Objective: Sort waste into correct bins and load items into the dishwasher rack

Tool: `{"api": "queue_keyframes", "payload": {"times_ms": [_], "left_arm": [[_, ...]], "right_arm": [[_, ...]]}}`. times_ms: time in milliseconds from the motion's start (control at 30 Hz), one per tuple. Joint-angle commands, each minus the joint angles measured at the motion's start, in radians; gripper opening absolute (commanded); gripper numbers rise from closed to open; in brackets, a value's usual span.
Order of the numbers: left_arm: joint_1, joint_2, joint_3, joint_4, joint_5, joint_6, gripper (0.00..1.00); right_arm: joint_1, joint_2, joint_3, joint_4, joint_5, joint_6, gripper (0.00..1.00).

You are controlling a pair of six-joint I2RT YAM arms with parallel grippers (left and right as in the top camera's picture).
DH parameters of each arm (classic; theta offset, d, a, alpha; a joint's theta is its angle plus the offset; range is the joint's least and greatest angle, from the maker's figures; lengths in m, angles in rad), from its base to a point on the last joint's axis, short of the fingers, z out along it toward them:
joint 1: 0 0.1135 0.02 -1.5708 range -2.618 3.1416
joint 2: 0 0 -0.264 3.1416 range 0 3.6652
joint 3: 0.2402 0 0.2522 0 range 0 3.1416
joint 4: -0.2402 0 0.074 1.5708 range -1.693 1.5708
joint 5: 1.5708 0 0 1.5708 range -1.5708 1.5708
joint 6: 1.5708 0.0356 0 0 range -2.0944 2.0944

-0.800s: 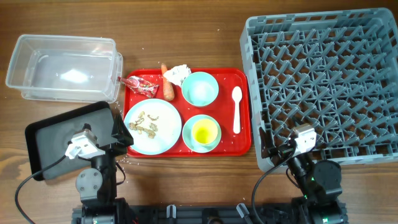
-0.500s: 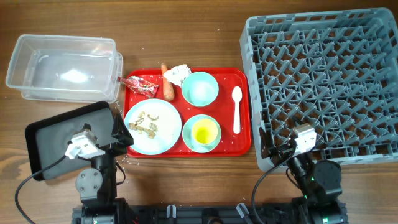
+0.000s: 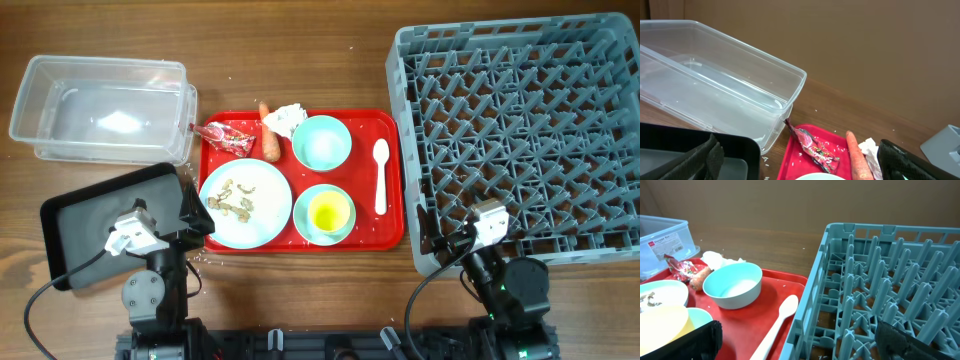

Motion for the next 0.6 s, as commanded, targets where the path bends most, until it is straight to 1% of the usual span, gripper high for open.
{"api": "queue_keyframes", "payload": {"times_ms": [0, 200, 300, 367, 433, 500, 567], "left_arm": [[0.008, -0.011, -0.008, 0.006, -0.003, 0.016, 1.00], [0.008, -0.011, -0.008, 0.006, 0.007, 0.015, 1.00], [0.008, -0.011, -0.008, 0.027, 0.097, 0.011, 1.00], [0.008, -0.011, -0.007, 0.059, 0.216, -0.024, 1.00], [0.008, -0.011, 0.032, 0.069, 0.306, -0.048, 1.00], [0.008, 0.005, 0.111, 0.066, 0.306, -0.046, 1.00], [0.008, 0.066, 0.227, 0.050, 0.306, -0.042, 1.00]], "right_arm": [[-0.003, -0.005, 0.005, 0.004, 0.018, -0.011, 1.00], [-0.003, -0.005, 0.005, 0.004, 0.018, -0.011, 1.00], [-0.003, -0.005, 0.004, 0.037, -0.012, 0.011, 1.00], [-0.003, -0.005, 0.007, 0.080, -0.031, 0.043, 1.00], [-0.003, -0.005, 0.038, 0.109, -0.062, 0.044, 1.00], [-0.003, -0.003, 0.106, 0.108, -0.063, 0.043, 1.00], [-0.003, 0.026, 0.182, 0.114, -0.063, 0.044, 1.00]]}}
